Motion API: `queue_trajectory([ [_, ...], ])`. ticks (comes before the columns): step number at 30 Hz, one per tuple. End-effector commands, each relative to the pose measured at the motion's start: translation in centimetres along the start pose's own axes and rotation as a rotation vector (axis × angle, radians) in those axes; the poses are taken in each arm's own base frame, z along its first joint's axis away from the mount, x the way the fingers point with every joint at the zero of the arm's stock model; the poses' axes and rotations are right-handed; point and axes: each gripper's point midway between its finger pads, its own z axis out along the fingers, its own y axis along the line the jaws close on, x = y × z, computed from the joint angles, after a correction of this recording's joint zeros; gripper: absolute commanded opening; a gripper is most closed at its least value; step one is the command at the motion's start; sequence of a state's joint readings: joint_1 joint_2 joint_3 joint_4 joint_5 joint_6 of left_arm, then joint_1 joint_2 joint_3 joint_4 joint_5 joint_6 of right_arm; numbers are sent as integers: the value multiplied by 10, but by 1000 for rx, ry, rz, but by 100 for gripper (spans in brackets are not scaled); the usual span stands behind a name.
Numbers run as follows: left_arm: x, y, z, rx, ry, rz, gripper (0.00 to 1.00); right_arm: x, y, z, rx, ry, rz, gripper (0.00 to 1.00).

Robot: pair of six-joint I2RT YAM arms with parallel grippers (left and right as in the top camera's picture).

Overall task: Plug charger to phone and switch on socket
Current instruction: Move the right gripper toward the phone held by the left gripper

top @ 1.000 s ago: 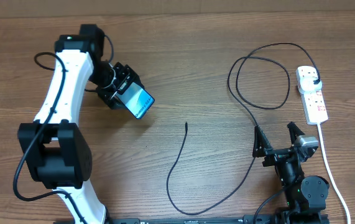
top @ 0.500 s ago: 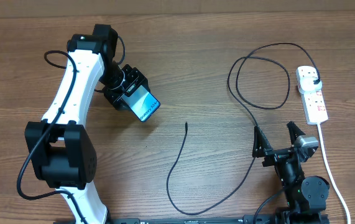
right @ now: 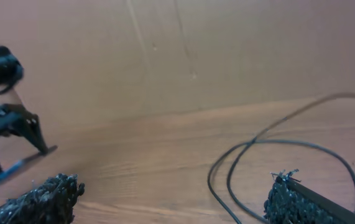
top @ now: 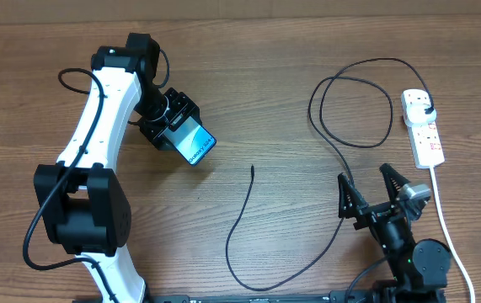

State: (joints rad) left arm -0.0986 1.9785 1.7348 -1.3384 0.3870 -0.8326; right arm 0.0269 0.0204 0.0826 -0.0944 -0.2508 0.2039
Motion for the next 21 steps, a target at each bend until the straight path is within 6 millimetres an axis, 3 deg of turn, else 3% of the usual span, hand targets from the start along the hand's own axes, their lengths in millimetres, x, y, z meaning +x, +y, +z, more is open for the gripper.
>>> queue_trajectory([
  [1, 6, -4, -14, 29, -23, 2, 4, -33, 13, -5, -25, -39, -14, 100],
  [7, 6, -4, -14, 31, -20, 2, 4, -46, 20, 5, -41, 45, -41, 100],
  [12, 6, -4, -14, 30, -21, 2, 4, -49, 33, 25, -116, 170, -5, 100],
  [21, 6, -4, -14, 31, -20, -28, 4, -31, 57, 75, -317, 444, 206, 100],
])
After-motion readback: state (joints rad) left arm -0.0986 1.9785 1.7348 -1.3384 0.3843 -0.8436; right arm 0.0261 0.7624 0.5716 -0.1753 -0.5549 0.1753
